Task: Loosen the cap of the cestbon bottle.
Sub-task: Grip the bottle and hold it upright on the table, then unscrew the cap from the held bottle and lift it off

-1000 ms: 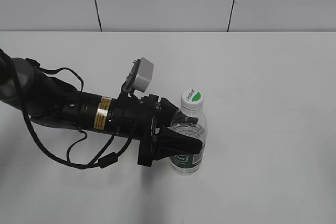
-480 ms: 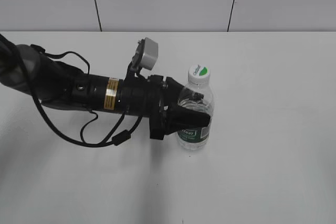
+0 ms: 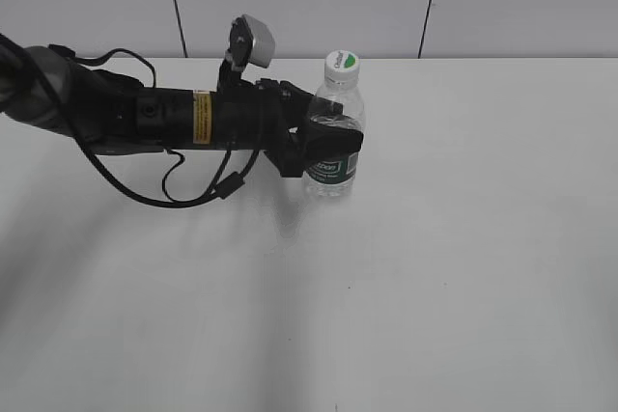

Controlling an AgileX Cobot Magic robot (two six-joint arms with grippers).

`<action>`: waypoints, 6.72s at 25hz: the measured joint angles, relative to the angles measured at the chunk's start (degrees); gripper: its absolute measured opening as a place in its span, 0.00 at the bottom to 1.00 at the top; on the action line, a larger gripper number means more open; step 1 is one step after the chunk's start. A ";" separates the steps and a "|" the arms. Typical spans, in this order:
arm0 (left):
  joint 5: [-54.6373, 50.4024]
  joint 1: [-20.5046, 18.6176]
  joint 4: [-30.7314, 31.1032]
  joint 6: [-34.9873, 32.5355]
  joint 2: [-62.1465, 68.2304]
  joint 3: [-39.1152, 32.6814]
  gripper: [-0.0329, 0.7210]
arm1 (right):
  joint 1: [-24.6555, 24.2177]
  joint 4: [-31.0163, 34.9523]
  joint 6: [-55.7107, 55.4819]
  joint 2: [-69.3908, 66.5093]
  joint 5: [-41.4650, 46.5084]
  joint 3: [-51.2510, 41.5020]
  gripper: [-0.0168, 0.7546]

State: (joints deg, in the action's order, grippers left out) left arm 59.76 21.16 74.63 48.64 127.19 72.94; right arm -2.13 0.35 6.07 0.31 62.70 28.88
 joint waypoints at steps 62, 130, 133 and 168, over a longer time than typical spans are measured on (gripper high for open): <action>-1.38 -0.47 -6.99 0.09 5.73 2.59 0.61 | 0.00 3.70 1.13 -32.68 -7.80 15.32 0.69; -2.01 -0.68 -3.65 0.04 5.67 3.07 0.61 | 33.35 9.51 -28.56 -120.02 6.99 86.82 0.56; -2.01 -0.68 -3.65 0.04 5.67 3.07 0.60 | 33.76 9.44 -28.56 -120.97 6.99 86.82 0.56; -2.05 -0.68 -3.65 0.04 5.67 3.07 0.60 | 34.75 6.61 -30.05 -123.28 7.03 86.82 0.42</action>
State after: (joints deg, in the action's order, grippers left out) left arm 57.71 20.48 70.98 48.68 132.86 76.01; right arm 32.61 6.96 -23.97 -122.97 69.73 115.70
